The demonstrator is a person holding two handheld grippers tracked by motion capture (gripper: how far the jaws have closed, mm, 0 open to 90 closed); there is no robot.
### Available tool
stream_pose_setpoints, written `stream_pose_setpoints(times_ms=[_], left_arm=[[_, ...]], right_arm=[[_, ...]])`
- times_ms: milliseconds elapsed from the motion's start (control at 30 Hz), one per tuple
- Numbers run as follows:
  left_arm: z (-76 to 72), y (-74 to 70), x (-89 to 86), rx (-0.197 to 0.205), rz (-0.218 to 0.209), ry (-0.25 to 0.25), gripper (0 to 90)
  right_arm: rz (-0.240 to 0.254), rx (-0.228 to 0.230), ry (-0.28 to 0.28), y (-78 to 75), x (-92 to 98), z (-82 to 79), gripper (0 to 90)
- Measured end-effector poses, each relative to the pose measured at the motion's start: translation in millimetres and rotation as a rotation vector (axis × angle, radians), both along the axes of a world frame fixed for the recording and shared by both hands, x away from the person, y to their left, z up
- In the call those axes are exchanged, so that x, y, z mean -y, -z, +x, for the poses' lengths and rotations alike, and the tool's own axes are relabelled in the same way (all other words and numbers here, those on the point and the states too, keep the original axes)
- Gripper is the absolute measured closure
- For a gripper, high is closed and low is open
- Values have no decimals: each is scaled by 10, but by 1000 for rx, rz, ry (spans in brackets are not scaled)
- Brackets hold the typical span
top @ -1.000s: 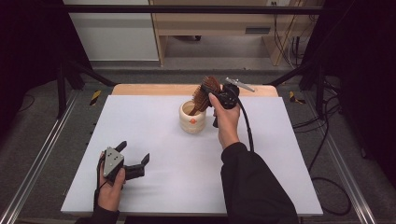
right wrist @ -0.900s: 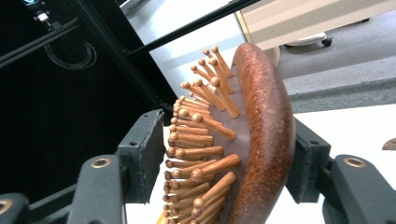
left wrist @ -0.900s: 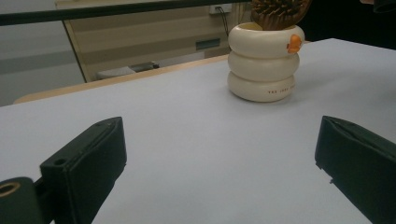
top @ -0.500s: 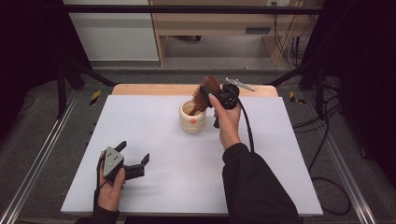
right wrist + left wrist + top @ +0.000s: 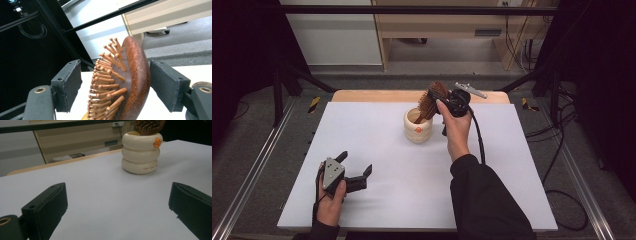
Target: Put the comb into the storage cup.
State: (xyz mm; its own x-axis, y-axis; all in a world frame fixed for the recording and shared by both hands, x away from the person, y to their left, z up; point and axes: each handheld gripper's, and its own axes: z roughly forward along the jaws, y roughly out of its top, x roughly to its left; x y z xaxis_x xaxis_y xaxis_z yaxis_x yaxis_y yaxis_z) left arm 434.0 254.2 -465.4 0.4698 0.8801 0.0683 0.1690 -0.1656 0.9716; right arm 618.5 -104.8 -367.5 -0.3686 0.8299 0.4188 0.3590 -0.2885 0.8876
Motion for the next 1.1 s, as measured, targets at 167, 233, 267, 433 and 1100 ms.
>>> stream_pose_setpoints(times_ms=[167,233,267,433,1100], left_arm=[[0,0,1,1,0,1,21],[-1,-1,2,1,0,1,21],[-2,-1,2,1,0,0,21],[0,0,1,1,2,0,21],[2,-11,-52,4,-18,-15,21]], right_arm=[[-33,35,21,-16,-3,-58,262],[-52,50,29,-13,-5,-82,261],[-61,58,34,-13,-3,-92,260],[-57,66,47,-16,37,-112,236],[-102,139,2,-132,102,-338,149]])
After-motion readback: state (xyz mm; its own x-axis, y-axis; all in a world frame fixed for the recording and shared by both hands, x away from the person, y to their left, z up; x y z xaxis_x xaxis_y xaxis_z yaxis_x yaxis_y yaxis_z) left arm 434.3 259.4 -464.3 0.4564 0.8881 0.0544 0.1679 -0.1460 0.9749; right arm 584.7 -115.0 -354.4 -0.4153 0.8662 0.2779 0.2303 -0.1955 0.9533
